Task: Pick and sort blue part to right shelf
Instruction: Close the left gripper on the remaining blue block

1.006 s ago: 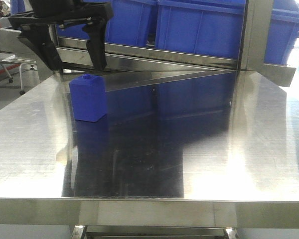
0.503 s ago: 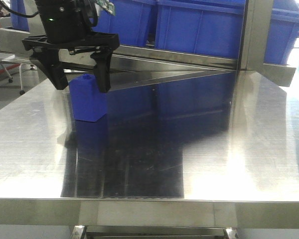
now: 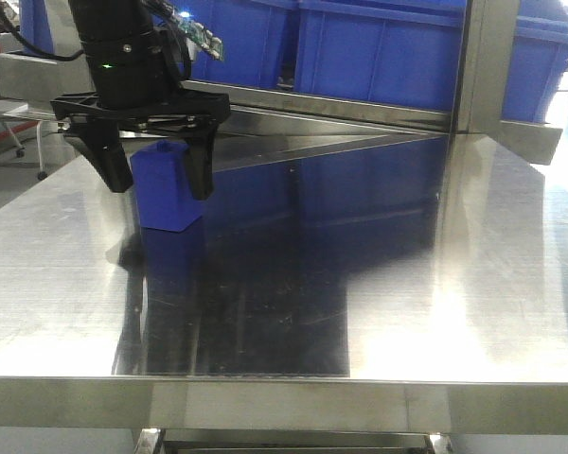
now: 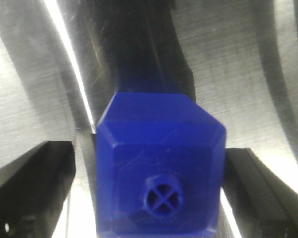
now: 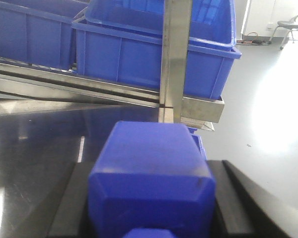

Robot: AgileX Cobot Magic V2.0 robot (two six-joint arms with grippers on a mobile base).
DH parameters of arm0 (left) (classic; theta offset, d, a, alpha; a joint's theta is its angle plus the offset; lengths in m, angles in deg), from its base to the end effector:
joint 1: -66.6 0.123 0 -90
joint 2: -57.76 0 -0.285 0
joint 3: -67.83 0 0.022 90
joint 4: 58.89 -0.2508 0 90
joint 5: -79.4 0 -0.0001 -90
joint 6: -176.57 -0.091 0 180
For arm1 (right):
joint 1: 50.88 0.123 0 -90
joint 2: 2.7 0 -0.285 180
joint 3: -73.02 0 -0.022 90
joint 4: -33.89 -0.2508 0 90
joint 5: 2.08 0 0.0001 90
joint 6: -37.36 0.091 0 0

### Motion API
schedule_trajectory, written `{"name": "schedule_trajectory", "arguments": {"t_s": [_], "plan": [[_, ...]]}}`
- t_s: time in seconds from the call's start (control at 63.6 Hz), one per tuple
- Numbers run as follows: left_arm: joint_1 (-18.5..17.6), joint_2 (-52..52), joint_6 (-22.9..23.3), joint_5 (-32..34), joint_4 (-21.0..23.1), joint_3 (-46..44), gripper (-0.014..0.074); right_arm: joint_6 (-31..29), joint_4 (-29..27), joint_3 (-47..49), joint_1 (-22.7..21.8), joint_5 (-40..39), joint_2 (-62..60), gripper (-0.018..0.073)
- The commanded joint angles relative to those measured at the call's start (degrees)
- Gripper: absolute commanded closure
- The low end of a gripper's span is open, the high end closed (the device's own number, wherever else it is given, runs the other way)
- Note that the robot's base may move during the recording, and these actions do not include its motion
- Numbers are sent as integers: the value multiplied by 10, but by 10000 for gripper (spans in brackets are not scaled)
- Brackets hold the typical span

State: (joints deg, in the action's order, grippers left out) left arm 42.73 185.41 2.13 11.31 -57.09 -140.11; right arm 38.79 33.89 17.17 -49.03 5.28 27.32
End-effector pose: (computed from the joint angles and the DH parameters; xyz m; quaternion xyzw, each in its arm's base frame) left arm 0.4051 -0.1822 0.2391 0.1540 0.9822 -0.0416 0.0989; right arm 0.0926 0.0030 0.3004 -0.0027 0.7267 0.0197 0.6866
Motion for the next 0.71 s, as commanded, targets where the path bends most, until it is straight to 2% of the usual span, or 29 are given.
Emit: {"name": "schedule_trajectory", "arguments": {"t_s": [0.0, 0.22, 0.472, 0.692], "plan": [[-3, -34, 6, 9, 2, -18, -24, -1, 0, 17, -4, -58, 3, 146], [-3, -34, 6, 9, 2, -18, -16, -1, 0, 18, -4, -57, 3, 146], [-3, -34, 6, 9, 2, -18, 120, -1, 0, 18, -4, -57, 3, 146], [-3, -35, 6, 2, 8, -18, 201, -1, 0, 18, -4, -57, 3, 146]]}}
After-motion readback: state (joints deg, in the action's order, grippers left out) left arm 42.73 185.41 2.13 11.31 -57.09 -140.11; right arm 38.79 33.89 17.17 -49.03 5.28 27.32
